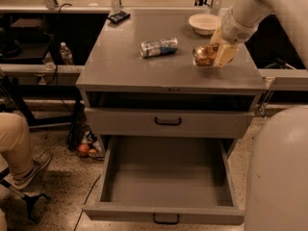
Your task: Place orange can into middle drawer
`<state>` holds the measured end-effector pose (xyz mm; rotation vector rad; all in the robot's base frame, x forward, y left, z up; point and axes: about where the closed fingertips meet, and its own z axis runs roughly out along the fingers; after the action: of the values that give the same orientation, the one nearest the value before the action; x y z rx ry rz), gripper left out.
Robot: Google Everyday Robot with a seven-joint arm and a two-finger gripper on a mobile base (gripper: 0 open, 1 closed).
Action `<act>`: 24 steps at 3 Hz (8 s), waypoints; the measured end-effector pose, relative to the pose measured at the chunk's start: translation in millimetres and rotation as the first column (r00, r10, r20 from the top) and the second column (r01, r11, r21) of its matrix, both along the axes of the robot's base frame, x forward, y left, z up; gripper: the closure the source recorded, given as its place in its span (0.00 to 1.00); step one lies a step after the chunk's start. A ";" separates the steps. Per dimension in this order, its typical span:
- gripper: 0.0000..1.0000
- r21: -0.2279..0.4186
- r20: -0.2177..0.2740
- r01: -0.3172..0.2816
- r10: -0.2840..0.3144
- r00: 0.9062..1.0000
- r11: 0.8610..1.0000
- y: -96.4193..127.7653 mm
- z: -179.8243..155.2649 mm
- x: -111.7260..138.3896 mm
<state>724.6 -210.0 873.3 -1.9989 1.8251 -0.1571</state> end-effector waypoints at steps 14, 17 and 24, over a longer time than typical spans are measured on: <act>1.00 0.346 -0.450 0.349 -0.172 0.876 0.871 163.7 -301.7 -242.6; 1.00 0.427 -0.434 0.359 -0.161 0.887 0.830 213.5 -378.2 -214.6; 0.00 0.469 -0.462 0.432 -0.203 0.863 0.771 258.0 -474.8 -173.7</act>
Offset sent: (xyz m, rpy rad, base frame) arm -0.0353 -0.0087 0.0216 -0.0029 0.0115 -0.0255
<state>550.9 48.0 398.5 -1.3448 2.1257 0.6592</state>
